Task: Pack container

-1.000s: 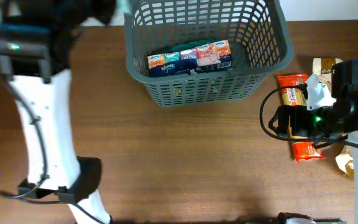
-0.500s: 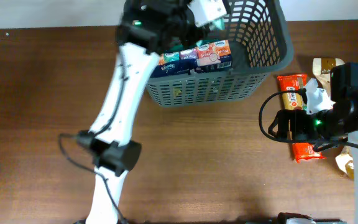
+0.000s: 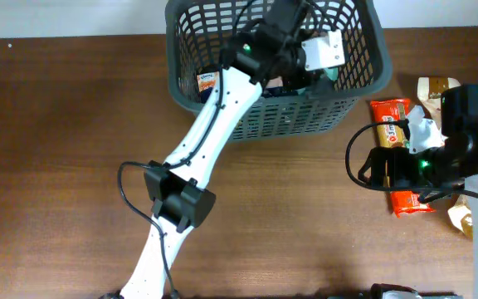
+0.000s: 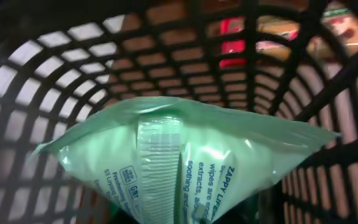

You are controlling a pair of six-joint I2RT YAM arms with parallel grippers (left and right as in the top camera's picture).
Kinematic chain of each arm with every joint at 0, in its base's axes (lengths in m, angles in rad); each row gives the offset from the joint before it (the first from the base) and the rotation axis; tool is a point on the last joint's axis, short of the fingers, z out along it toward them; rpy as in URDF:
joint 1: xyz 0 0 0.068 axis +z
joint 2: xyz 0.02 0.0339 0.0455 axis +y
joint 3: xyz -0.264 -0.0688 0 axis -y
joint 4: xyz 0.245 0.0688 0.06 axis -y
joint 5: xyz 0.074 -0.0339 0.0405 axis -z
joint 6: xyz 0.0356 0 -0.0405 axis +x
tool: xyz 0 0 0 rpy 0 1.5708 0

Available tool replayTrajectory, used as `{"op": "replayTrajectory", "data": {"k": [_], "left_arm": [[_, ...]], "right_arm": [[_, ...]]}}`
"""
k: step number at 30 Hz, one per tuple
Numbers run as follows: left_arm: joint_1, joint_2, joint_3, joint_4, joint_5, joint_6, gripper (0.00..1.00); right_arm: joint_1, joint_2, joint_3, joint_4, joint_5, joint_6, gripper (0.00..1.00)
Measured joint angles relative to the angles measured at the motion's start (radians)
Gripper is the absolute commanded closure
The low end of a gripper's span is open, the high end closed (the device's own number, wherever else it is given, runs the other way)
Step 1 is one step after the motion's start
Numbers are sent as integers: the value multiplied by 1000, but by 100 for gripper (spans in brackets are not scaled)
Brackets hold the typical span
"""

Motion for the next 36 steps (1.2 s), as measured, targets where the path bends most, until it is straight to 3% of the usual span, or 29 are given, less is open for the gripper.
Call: {"op": "replayTrajectory", "data": {"k": [5, 6, 11, 12, 24, 29, 36], "left_arm": [[-1, 11, 0, -1, 29, 6, 97], [0, 16, 0, -2, 33, 6, 91], [0, 35, 0, -2, 42, 12, 8], [0, 37, 0, 2, 44, 8, 0], [56, -13, 0, -8, -23, -164, 1], [166, -182, -3, -82, -93, -211, 1], [443, -516, -48, -80, -147, -264, 1]], "right_arm": [[0, 0, 0, -5, 0, 0, 1], [0, 0, 0, -8, 0, 0, 1], [0, 0, 0, -31, 0, 0, 1], [0, 0, 0, -33, 0, 0, 1], [0, -17, 0, 50, 0, -16, 1], [0, -67, 0, 145, 0, -22, 1], [-2, -112, 2, 253, 34, 0, 1]]}}
